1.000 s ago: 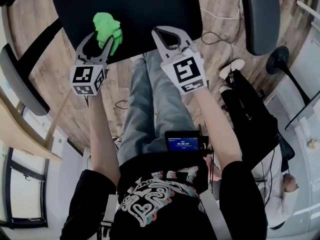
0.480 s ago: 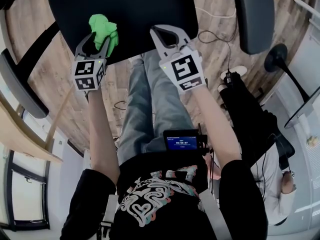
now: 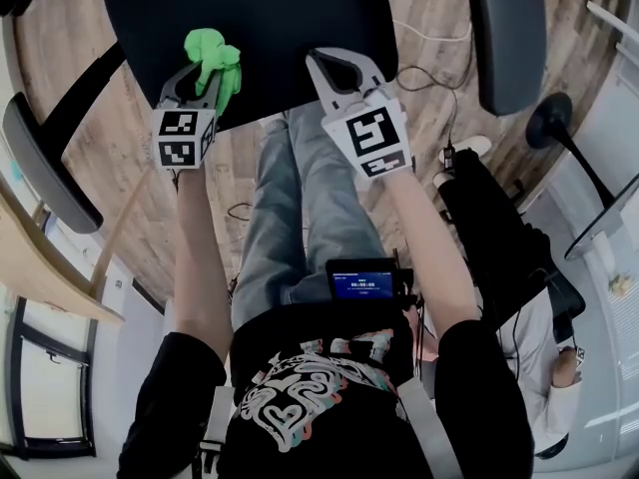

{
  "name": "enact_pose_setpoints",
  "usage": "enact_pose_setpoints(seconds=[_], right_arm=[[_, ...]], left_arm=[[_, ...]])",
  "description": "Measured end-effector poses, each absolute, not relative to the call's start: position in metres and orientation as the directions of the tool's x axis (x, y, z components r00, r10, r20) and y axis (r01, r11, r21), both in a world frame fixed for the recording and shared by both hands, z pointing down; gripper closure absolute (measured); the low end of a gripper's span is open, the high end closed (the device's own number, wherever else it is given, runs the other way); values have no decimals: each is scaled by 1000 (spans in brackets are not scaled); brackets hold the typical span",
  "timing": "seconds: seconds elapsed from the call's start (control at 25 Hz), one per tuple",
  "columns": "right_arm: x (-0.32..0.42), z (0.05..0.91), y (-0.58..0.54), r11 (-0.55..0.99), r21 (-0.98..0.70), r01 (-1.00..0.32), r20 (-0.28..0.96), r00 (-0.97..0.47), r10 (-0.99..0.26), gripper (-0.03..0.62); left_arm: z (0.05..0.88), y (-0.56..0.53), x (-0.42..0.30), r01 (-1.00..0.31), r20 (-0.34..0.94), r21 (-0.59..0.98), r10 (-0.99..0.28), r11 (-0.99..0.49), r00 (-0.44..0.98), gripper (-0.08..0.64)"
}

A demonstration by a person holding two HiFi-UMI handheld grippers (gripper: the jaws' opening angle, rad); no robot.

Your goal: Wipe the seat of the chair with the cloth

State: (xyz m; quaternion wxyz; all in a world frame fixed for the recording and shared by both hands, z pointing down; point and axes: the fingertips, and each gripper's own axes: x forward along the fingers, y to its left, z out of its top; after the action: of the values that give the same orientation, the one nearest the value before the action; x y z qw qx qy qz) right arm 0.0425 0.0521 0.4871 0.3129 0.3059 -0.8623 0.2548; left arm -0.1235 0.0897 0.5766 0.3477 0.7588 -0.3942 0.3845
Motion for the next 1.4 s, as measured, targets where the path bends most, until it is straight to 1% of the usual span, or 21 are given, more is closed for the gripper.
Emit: enact_pose_setpoints(seconds=[0.16, 0.48, 0.88, 1.12, 1.4], right_arm=[[42, 487, 50, 681, -251, -688, 702, -613, -362, 591], [52, 497, 51, 670, -233, -705, 713, -592, -376, 591], [89, 510, 30, 600, -180, -779, 738, -511, -441, 591], [105, 512, 31, 582, -155, -798, 745, -481, -462, 591], [115, 514, 33, 545, -150, -825, 746, -456, -485, 591]], left_arm=[[576, 86, -125, -885, 860, 207, -355, -416, 368, 463], [579, 77, -122, -896, 850, 220, -375, -385, 370, 465], [585, 53, -90, -877, 848, 223, -359, -425, 389, 465], [586, 43, -66, -854, 828, 246, -359, -458, 431, 463], [586, 32, -22, -802, 799, 273, -338, -532, 497, 465]])
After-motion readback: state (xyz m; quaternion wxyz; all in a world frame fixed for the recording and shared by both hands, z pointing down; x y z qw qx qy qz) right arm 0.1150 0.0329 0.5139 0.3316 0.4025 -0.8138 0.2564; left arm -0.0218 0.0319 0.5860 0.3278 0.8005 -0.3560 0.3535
